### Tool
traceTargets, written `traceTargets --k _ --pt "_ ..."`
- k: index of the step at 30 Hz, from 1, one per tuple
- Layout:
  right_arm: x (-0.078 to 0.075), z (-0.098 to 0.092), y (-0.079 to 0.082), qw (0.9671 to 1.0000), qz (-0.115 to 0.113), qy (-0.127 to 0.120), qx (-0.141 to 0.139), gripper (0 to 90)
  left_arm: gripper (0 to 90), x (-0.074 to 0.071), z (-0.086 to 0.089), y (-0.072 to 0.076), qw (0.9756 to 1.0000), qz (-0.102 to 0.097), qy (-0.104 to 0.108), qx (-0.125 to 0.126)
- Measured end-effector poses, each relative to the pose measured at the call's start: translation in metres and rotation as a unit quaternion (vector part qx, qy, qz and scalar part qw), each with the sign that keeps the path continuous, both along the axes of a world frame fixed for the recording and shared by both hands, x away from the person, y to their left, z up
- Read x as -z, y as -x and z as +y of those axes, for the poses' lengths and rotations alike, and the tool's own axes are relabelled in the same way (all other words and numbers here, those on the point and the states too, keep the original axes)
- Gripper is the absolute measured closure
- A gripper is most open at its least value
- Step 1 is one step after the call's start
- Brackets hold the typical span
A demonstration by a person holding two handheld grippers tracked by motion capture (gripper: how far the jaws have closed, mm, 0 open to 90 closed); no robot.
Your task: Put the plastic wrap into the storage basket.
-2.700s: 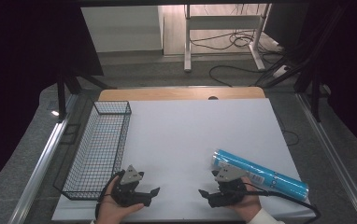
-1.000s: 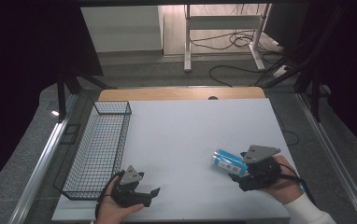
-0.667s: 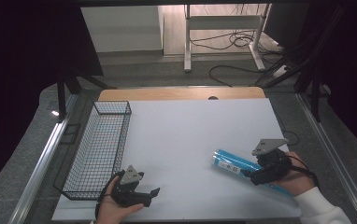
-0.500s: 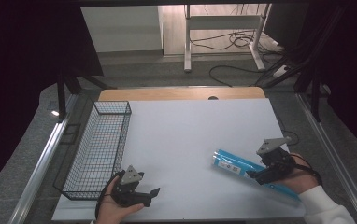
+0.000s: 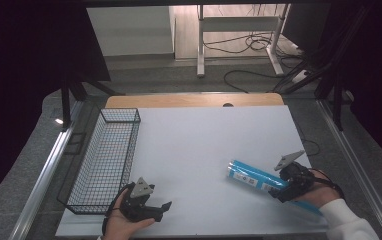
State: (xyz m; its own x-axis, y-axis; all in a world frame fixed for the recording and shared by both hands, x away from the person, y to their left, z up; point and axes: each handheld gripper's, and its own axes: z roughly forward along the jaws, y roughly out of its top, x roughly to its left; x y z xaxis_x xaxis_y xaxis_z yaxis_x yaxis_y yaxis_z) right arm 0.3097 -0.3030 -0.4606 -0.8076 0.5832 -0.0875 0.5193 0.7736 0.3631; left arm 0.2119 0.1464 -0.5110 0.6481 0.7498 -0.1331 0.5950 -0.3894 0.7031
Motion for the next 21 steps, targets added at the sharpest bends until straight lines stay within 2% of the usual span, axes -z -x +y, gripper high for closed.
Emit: traceTargets --k 1,2,3,5,6,11,12,21 --pt "0.006 0.002 -0.002 0.9999 0.011 0.011 -0.005 22.0 17.6 0.0 0.0 0.0 1.0 0.0 0.0 0.0" --pt "0.006 0.002 -0.002 0.9999 0.011 0.011 -0.005 22.0 17.6 0.0 0.0 0.0 1.0 0.0 0.0 0.0" --pt "0.011 0.003 -0.004 0.9994 0.018 0.026 -0.009 22.8 17.6 0.0 0.0 0.0 1.0 0.0 0.0 0.0" --pt "0.013 0.004 -0.005 0.9992 0.022 0.032 -0.01 23.2 17.6 0.0 0.0 0.0 1.0 0.0 -0.001 0.0" --pt "0.017 0.005 -0.007 0.9985 0.028 0.044 -0.014 24.1 17.6 0.001 -0.001 -0.001 1.0 0.001 -0.003 0.001" --pt "0.023 0.008 -0.012 0.9971 0.031 0.066 -0.023 25.4 17.5 0.002 -0.002 -0.001 1.0 0.001 -0.006 0.003" --pt "0.025 0.008 -0.015 0.9957 0.034 0.081 -0.027 27.7 17.5 0.002 -0.002 -0.001 1.0 0.001 -0.006 0.002" --pt "0.025 0.009 -0.02 0.9943 0.041 0.09 -0.04 30.1 17.5 0.002 -0.002 -0.001 1.0 0.001 -0.007 0.002"
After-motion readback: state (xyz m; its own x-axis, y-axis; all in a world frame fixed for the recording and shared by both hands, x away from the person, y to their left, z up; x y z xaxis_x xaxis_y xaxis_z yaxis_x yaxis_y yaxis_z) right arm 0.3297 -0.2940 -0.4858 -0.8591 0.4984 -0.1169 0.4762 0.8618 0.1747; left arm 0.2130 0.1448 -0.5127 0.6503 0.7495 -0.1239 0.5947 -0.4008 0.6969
